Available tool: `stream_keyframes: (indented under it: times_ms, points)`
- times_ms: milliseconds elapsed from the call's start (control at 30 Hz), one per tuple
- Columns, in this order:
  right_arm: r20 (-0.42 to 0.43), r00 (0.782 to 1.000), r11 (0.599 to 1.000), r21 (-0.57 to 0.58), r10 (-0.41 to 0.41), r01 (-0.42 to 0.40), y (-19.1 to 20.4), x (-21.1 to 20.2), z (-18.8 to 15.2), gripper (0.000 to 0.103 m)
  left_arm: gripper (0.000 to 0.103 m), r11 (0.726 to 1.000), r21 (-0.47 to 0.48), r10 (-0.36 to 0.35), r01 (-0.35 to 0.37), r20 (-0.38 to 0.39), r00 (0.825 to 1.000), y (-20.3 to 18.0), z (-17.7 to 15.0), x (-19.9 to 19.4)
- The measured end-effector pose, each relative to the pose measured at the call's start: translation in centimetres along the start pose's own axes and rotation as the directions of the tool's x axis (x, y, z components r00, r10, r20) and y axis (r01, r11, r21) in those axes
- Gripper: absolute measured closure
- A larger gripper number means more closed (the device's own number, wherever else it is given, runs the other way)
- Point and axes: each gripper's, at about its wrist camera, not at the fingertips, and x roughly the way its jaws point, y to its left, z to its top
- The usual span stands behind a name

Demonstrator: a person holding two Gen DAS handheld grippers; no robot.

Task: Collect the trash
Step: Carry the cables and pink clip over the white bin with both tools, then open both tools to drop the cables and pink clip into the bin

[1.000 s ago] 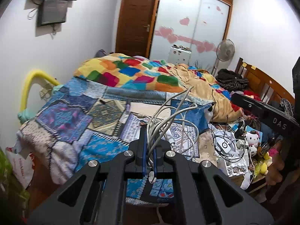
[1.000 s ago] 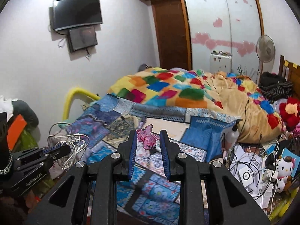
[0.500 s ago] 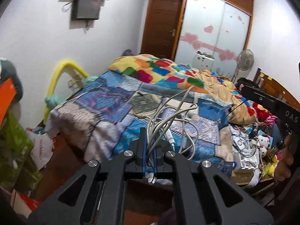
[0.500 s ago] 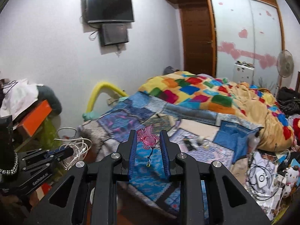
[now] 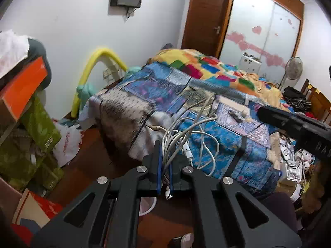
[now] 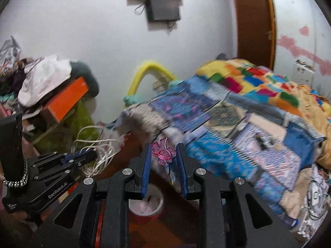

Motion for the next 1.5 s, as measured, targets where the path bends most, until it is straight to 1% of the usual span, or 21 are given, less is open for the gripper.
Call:
stream_keyframes:
  times_ms: [67,200,300,367,467,500,633,667,700,767,867,1000,1100,1200,1233,1267,1300,1333,1367,1400,1500]
  points:
    - [-0.048,0.998,0.999,-0.007,0.033,-0.033,1.2,2.2,-0.5,0.081,0.099,1.0,-0.01,0.014,-0.014,-0.025,1.0,1.0,-0.6,0.8]
    - [-0.152,0.985,0.997,-0.016,0.077,-0.081,3.2,6.2,-2.1,0.081,0.099,0.998,-0.036,0.052,-0.055,-0.098,0.994,3.3,-2.1,3.4]
    - [-0.254,0.961,0.994,-0.009,0.107,-0.113,4.1,9.9,-3.7,0.081,0.099,0.995,-0.061,0.073,-0.084,-0.175,0.982,5.2,-3.7,6.2]
    - [-0.307,0.945,0.993,-0.007,0.111,-0.119,4.6,11.9,-4.7,0.081,0.099,0.992,-0.074,0.08,-0.098,-0.217,0.973,6.1,-4.6,7.7]
    - [-0.38,0.919,0.993,-0.004,0.108,-0.119,4.7,14.9,-6.3,0.081,0.099,0.988,-0.086,0.099,-0.13,-0.293,0.951,7.5,-6.5,10.5]
    - [-0.394,0.913,0.993,-0.003,0.106,-0.116,4.7,15.6,-6.6,0.081,0.099,0.986,-0.092,0.104,-0.14,-0.32,0.942,8.0,-7.2,11.5]
    - [-0.47,0.876,0.994,0.027,0.107,-0.107,4.1,19.3,-8.4,0.081,0.099,0.978,-0.128,0.097,-0.168,-0.432,0.897,9.8,-10.0,15.5]
    - [-0.489,0.865,0.994,0.04,0.112,-0.105,3.8,20.3,-8.9,0.081,0.099,0.976,-0.135,0.092,-0.171,-0.453,0.887,10.2,-10.5,16.3]
    - [-0.513,0.851,0.993,0.054,0.115,-0.102,3.5,21.4,-9.5,0.081,0.099,0.974,-0.14,0.093,-0.18,-0.479,0.873,10.6,-11.3,17.3]
    - [-0.544,0.832,0.994,0.063,0.111,-0.091,3.1,22.8,-10.4,0.081,0.099,0.97,-0.147,0.092,-0.192,-0.511,0.855,11.0,-12.2,18.6]
    - [-0.59,0.8,0.994,0.075,0.11,-0.082,2.8,25.0,-11.7,0.081,0.099,0.962,-0.186,0.062,-0.198,-0.56,0.826,11.9,-13.5,20.8]
    - [-0.633,0.763,0.991,0.096,0.13,-0.089,3.0,27.3,-12.8,0.08,0.099,0.954,-0.207,0.053,-0.218,-0.599,0.799,12.6,-14.2,22.9]
    - [-0.652,0.745,0.99,0.106,0.14,-0.093,3.3,28.6,-13.0,0.08,0.099,0.948,-0.224,0.044,-0.227,-0.615,0.788,13.0,-14.4,23.9]
    - [-0.658,0.735,0.986,0.122,0.164,-0.11,3.5,29.3,-13.0,0.079,0.098,0.941,-0.26,0.004,-0.217,-0.632,0.775,13.5,-14.4,24.7]
    - [-0.665,0.725,0.983,0.135,0.181,-0.121,3.5,29.5,-13.0,0.079,0.097,0.94,-0.267,-0.006,-0.213,-0.637,0.771,13.6,-14.3,24.8]
    - [-0.667,0.72,0.981,0.144,0.191,-0.127,3.5,29.6,-13.0,0.077,0.095,0.94,-0.267,-0.008,-0.213,-0.64,0.768,13.5,-14.3,25.0]
    - [-0.669,0.718,0.981,0.148,0.194,-0.127,3.4,29.7,-13.0,0.071,0.088,0.941,-0.26,0.0,-0.218,-0.644,0.765,13.5,-14.2,25.1]
    - [-0.672,0.716,0.981,0.147,0.191,-0.123,3.4,29.8,-13.0,0.067,0.084,0.942,-0.247,0.013,-0.226,-0.647,0.762,13.4,-14.2,25.1]
    - [-0.676,0.713,0.982,0.145,0.186,-0.119,3.4,29.9,-13.0,0.059,0.079,0.943,-0.238,0.023,-0.23,-0.646,0.763,13.4,-14.1,25.1]
    - [-0.677,0.713,0.983,0.143,0.184,-0.118,3.4,29.9,-13.0,0.058,0.074,0.944,-0.235,0.028,-0.232,-0.643,0.766,13.3,-14.0,25.1]
    - [-0.673,0.717,0.983,0.141,0.183,-0.119,3.4,29.7,-13.0,0.058,0.072,0.943,-0.24,0.026,-0.229,-0.633,0.774,13.4,-13.7,24.7]
